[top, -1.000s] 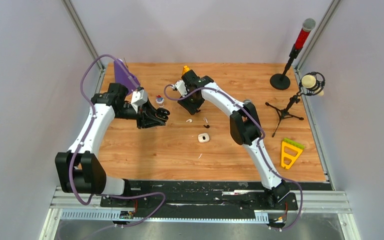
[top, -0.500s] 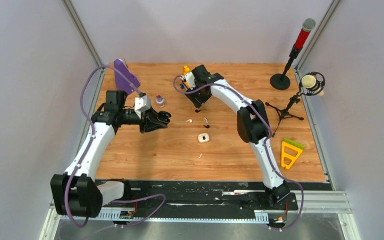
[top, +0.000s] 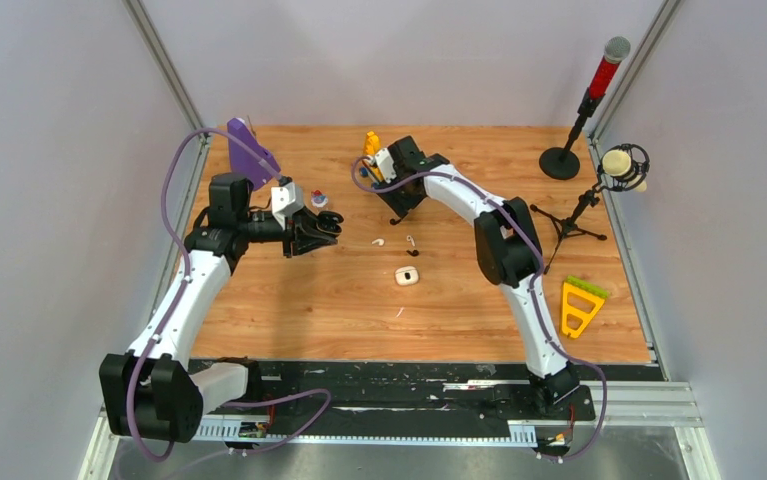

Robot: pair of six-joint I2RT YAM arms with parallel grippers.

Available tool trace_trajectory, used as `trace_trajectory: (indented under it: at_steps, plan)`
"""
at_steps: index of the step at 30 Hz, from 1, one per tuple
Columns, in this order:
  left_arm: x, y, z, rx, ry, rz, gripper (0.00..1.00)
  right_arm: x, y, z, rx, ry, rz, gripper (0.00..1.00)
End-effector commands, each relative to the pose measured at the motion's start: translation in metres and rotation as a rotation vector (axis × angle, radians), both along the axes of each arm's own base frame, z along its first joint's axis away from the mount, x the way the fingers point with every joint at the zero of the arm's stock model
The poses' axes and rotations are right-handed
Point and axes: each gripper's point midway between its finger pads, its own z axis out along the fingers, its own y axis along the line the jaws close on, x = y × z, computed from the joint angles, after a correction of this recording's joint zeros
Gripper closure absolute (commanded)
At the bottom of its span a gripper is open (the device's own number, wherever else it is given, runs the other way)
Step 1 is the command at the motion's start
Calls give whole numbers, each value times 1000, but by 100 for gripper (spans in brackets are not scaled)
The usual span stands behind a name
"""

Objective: Insert the wireless bluetooth earbuds into the charging case
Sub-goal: Pick up the earbud from the center of the board.

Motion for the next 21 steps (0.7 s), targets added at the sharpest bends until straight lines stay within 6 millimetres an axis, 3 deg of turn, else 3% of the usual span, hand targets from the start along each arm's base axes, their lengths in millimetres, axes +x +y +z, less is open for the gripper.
trace_trajectory:
  at_steps: [1,4,8,21]
  plan:
    - [4,-2,15,-11,-43,-1,89,-9,-9,9,-18,-10,9,39]
    - [4,-2,15,-12,-44,-1,89,-23,-14,10,-34,11,21,39]
    - [5,-2,15,-11,-44,0,89,-39,-6,9,2,52,57,39]
    - [6,-1,14,-5,-46,11,89,-42,18,11,31,48,103,39]
